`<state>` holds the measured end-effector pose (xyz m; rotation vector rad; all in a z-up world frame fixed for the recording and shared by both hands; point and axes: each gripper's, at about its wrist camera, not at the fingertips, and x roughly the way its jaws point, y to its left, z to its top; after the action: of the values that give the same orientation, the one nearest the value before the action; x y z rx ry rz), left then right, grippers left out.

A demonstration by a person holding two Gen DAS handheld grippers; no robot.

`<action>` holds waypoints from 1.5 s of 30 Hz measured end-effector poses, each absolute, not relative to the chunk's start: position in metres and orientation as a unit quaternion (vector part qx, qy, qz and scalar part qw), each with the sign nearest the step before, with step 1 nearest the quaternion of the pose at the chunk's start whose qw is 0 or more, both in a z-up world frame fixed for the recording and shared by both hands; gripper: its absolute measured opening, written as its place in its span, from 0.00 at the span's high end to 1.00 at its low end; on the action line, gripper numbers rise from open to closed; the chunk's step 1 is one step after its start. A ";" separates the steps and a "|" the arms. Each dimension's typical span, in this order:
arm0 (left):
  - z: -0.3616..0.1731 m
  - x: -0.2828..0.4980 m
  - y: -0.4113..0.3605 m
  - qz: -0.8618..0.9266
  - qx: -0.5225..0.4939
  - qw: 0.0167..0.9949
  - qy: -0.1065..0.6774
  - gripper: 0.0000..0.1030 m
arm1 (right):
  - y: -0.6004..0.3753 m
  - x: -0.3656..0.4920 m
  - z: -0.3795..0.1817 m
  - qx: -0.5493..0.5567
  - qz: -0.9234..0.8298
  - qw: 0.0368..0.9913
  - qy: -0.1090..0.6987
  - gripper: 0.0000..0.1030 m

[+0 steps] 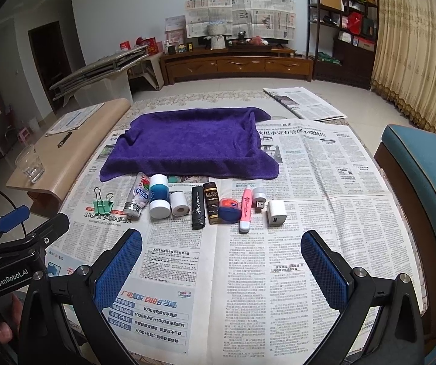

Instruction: Organize rigid objects

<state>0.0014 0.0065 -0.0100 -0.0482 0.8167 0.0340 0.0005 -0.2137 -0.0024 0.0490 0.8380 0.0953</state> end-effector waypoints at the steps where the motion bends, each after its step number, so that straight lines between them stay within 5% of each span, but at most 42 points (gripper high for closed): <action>1: -0.010 0.002 0.007 0.016 -0.023 0.917 0.398 0.00 | -0.213 0.001 -0.003 0.024 0.046 0.912 0.407 0.00; 45: -0.031 0.028 0.015 0.022 -0.032 0.911 0.410 0.00 | -0.237 0.008 -0.010 0.040 0.050 0.914 0.401 0.00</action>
<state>0.0283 0.0152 -0.0306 -0.0666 0.8448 0.0443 0.0075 -0.2372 -0.0097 0.0816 0.8254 0.1020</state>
